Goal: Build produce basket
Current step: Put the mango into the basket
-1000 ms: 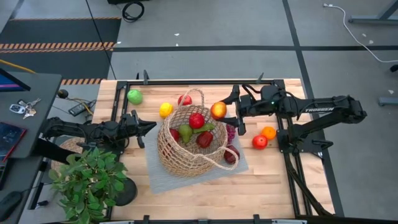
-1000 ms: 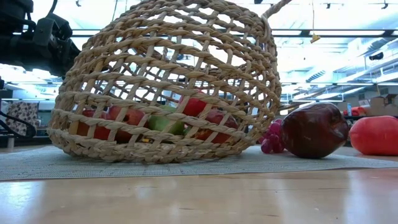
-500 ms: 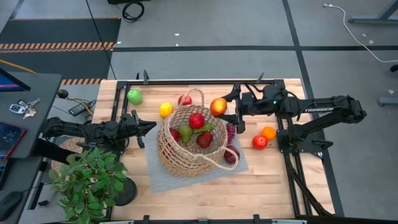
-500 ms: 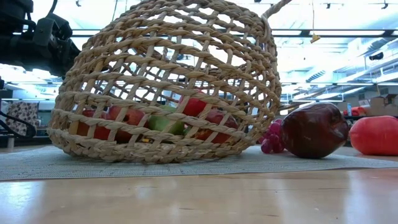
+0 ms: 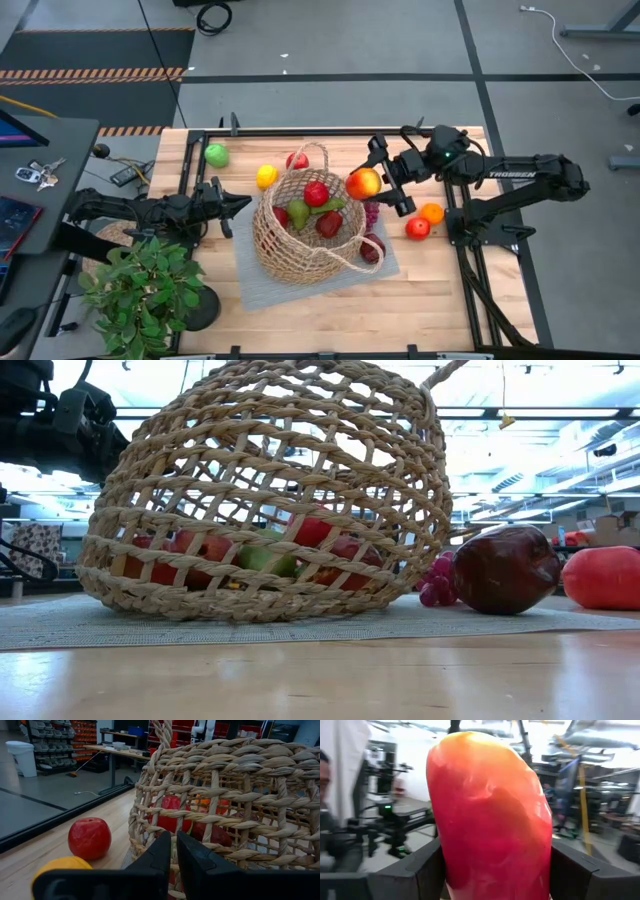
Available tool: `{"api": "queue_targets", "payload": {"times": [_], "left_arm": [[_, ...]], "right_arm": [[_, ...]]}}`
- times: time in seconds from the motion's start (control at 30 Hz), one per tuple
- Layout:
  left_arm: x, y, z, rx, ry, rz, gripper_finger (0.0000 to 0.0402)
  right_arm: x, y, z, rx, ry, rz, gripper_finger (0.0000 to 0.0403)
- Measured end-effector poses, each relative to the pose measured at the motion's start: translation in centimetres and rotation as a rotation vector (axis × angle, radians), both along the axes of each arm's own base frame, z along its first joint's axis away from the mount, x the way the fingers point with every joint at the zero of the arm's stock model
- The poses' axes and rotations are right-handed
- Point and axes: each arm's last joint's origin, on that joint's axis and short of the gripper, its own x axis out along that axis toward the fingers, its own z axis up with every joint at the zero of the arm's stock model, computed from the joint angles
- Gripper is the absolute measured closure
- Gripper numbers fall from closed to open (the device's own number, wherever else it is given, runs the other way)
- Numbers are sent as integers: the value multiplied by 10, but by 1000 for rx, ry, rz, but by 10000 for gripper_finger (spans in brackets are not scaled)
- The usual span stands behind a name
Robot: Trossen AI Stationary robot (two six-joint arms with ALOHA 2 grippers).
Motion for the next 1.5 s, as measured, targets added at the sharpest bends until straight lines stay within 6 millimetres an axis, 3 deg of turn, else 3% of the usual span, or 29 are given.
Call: {"api": "queue_targets", "payload": {"times": [0.27, 0.63, 1.13, 1.4, 1.5], "left_arm": [[0, 0, 0, 0, 0, 0, 367], [0, 0, 0, 0, 0, 0, 366], [0, 0, 0, 0, 0, 0, 362], [0, 0, 0, 0, 0, 0, 369], [0, 0, 0, 0, 0, 0, 366]], "right_arm": [[-8, -7, 3, -37, -1, 309, 126], [-8, -7, 3, -4, 14, 305, 123], [-7, -11, 9, -14, -74, 127, 123], [-6, -22, 18, -34, -224, -316, 123], [-6, -25, 19, -8, -234, -406, 123]]}}
